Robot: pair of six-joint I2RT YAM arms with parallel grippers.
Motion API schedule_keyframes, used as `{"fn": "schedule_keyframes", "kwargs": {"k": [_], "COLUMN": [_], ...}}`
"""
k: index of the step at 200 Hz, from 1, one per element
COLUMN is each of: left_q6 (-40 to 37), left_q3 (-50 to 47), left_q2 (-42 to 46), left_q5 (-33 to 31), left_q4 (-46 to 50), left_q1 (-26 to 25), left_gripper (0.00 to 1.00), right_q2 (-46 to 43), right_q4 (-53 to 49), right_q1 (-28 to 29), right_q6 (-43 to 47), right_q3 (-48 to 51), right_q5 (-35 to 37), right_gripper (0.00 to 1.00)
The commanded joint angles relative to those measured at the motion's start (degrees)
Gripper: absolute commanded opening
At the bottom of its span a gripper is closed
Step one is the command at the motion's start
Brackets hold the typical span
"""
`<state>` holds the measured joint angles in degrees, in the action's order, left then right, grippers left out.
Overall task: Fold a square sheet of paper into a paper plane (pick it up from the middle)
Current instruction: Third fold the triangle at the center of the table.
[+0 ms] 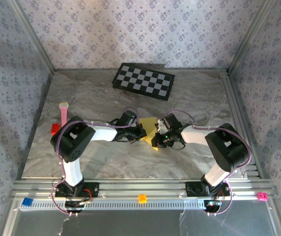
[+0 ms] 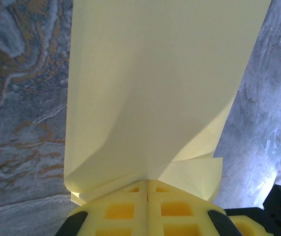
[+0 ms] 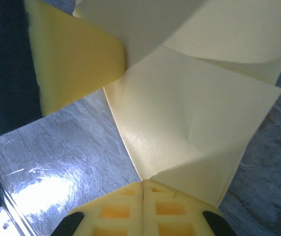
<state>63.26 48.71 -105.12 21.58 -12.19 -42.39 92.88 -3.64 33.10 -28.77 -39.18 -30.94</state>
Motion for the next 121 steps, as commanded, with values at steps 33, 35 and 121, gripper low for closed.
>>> {"fn": "schedule_keyframes", "kwargs": {"k": [33, 35, 121], "left_q6": [-1.2, -1.3, -1.2], "left_q3": [0.2, 0.2, 0.3], "left_q2": [-0.8, -0.8, -0.8], "left_q5": [-2.5, -2.6, -2.7], "left_q4": [5.3, 5.3, 5.4], "left_q1": [0.2, 0.2, 0.3], "left_gripper": [0.00, 0.00, 0.00], "right_q2": [-2.6, -2.8, -7.5], "right_q4": [-2.4, -2.4, -3.5], "right_q1": [-0.7, -0.7, -3.6], "right_q6": [-0.5, -0.4, 1.4], "right_q3": [3.9, 4.0, 9.6], "right_q5": [-1.5, -1.6, -3.2], "right_gripper": [0.06, 0.06, 0.06]}}
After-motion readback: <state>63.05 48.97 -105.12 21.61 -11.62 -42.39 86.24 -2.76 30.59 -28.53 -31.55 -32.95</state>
